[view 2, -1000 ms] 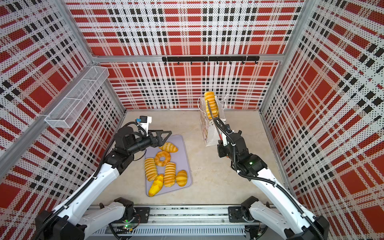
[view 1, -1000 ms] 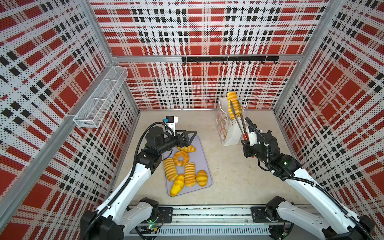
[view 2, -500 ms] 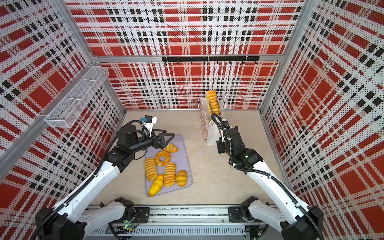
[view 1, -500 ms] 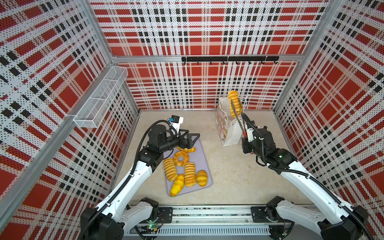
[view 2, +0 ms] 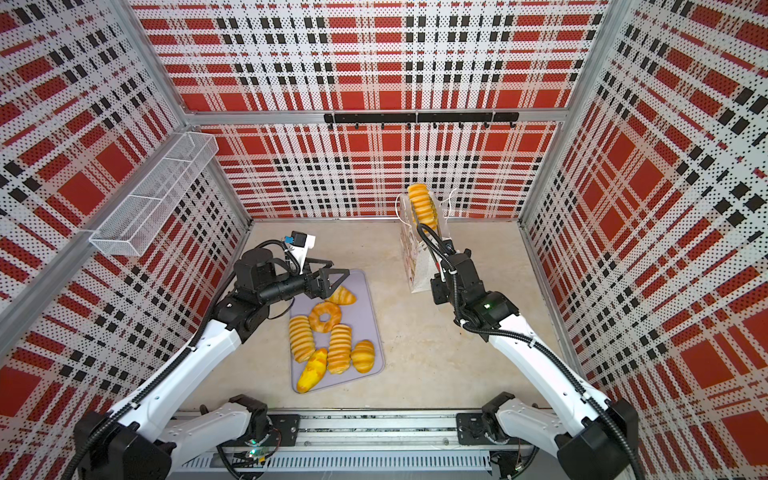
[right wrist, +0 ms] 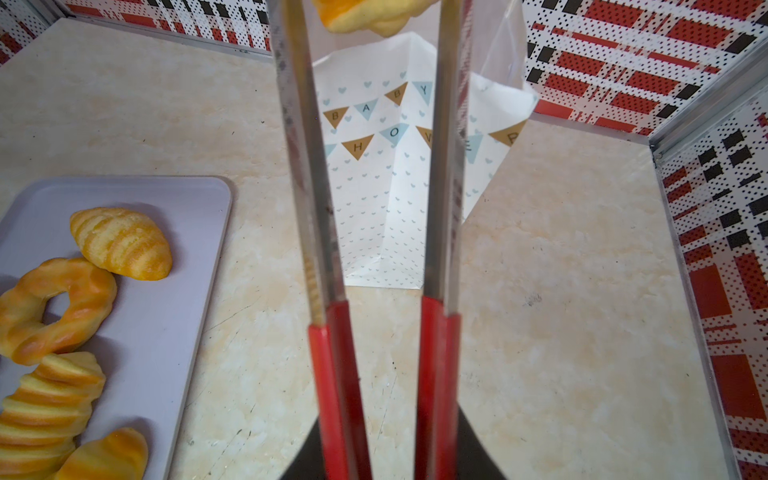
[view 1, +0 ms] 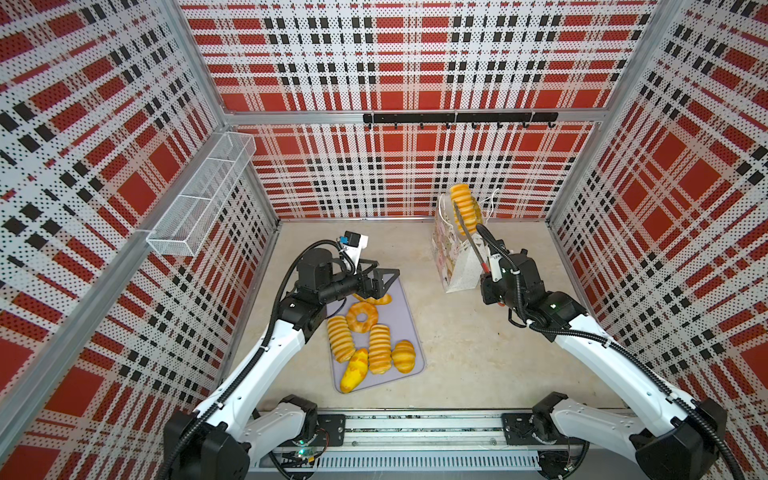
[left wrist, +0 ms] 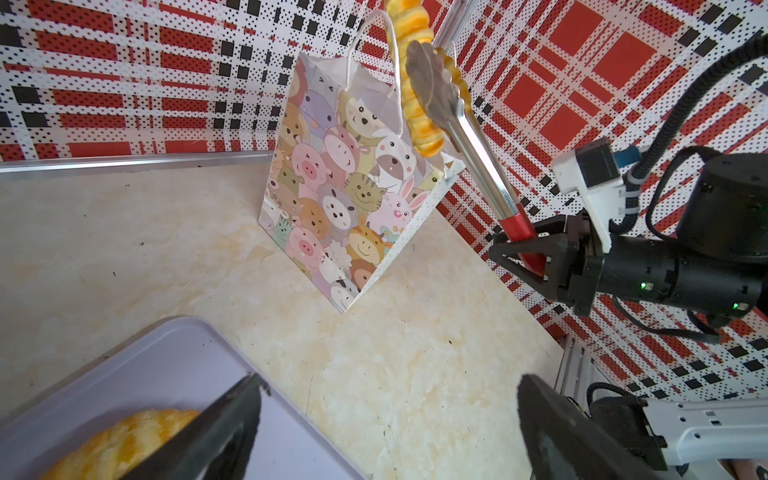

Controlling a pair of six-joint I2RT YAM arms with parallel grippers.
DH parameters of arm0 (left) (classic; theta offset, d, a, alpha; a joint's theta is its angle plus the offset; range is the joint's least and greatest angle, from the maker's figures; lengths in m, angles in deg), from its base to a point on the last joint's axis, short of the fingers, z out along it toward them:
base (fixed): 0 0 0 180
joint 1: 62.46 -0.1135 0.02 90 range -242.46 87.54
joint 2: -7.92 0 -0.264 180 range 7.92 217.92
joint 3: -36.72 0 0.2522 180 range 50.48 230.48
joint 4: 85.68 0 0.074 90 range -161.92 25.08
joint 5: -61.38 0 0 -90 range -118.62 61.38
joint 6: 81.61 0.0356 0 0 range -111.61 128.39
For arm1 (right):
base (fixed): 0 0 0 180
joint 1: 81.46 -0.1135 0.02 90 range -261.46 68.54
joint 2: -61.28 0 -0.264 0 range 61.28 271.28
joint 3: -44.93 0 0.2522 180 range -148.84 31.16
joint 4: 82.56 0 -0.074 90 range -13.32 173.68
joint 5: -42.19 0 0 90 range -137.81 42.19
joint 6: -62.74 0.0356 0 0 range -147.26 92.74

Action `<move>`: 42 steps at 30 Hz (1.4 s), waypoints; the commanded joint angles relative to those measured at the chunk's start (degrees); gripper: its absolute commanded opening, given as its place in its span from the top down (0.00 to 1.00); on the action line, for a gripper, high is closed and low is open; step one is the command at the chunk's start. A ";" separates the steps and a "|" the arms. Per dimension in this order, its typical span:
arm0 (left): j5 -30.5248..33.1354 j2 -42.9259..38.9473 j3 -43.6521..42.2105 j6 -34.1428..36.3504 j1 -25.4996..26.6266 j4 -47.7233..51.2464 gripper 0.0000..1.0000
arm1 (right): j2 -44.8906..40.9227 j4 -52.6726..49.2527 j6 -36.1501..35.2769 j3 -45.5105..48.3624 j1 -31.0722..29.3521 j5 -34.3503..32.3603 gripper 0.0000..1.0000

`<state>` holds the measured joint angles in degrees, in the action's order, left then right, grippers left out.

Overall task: Place the fake bread into the paper bag
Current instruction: 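Lower the spiral bun into the paper bag and open the tongs, then raise the empty tongs out of the paper bag with the right gripper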

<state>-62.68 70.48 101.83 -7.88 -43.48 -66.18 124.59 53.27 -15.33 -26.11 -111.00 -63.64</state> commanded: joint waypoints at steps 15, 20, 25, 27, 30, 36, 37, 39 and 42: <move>-0.44 -1.03 -1.04 0.36 -0.68 -0.20 0.02 | -1.71 1.31 0.87 -2.21 0.27 -0.59 0.69; 1.83 -1.87 -1.01 0.55 -0.83 0.56 0.02 | -5.52 3.07 -0.70 -0.35 0.27 2.07 0.70; 8.53 -2.74 -0.67 -1.00 -0.15 3.67 0.02 | -12.64 6.61 -4.41 3.62 0.24 8.85 0.70; 10.94 -4.07 -1.03 -2.23 -0.17 4.73 0.02 | -15.58 7.28 -7.02 5.17 0.25 11.87 0.70; 13.80 -7.19 -2.44 -4.63 -0.26 5.92 0.02 | -18.81 6.48 -10.74 6.47 0.16 14.69 0.70; 15.38 -16.28 -6.92 -7.90 -2.34 6.80 0.02 | -22.39 1.95 -15.86 5.55 0.10 13.60 0.70; 16.22 -17.45 -7.30 -8.40 -2.73 7.14 0.02 | -22.60 1.66 -16.48 5.60 0.10 14.28 0.69; 17.29 -19.29 -7.38 -10.94 -3.67 9.29 0.02 | -22.72 0.70 -18.10 5.72 -0.02 16.67 0.69; 15.43 -18.56 -5.74 -12.39 -6.04 14.35 0.02 | -22.37 -0.71 -19.77 5.35 -0.39 19.05 0.70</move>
<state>-47.60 51.64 94.94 -17.50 -47.52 -57.20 102.58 53.40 -31.33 -19.93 -111.00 -47.90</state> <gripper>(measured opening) 0.982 0.306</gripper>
